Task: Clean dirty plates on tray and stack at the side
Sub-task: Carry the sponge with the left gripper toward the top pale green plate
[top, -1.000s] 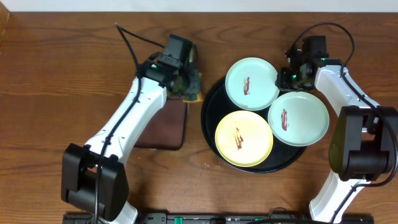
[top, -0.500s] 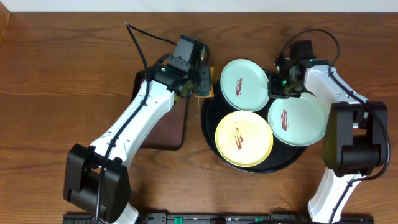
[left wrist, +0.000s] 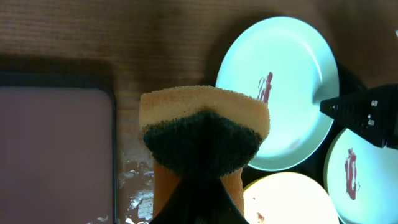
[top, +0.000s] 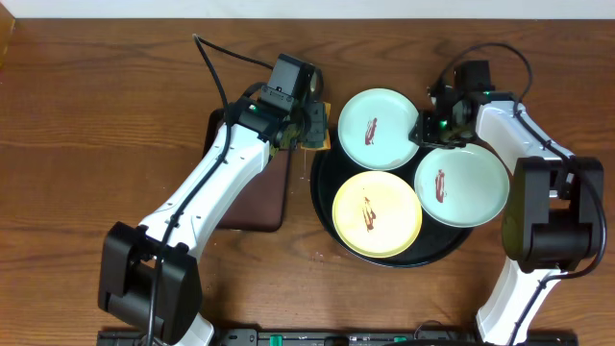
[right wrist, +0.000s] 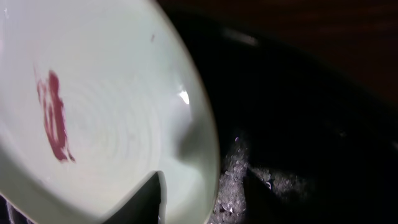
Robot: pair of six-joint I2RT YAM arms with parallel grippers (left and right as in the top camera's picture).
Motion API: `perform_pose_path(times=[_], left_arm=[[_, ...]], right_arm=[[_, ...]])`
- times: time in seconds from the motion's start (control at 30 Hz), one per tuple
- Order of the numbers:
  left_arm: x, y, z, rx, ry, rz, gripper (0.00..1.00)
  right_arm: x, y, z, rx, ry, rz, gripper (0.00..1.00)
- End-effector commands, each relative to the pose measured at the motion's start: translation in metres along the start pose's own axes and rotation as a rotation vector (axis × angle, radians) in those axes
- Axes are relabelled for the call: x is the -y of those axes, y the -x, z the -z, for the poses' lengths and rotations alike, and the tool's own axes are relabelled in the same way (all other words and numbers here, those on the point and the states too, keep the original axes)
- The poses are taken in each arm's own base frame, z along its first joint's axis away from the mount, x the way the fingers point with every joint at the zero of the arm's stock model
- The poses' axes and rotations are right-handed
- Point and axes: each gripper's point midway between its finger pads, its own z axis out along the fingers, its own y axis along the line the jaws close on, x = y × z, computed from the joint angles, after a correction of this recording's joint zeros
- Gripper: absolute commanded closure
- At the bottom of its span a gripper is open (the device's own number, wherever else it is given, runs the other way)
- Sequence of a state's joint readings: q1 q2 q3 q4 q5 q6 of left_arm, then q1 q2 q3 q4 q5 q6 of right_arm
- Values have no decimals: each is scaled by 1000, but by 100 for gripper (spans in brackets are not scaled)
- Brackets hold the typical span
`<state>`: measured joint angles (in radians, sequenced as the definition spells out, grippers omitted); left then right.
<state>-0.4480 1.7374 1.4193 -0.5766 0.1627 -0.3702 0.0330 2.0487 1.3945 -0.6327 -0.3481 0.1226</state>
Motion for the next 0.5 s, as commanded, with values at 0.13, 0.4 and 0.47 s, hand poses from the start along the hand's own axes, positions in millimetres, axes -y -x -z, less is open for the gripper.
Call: perform_pose_path(times=[0.13,0.4,0.47], left_arm=[[19,12,2,48,-48,-15,92],[43,13,-8,78,-94,-56,93],[47,8,-17,59,-98,-27,93]], right_arm=[[8,8,0,24,-20,-11,62],[11,-1,-15,-14,-19,-17,99],[12,-3,-9,-22,-34,1,99]])
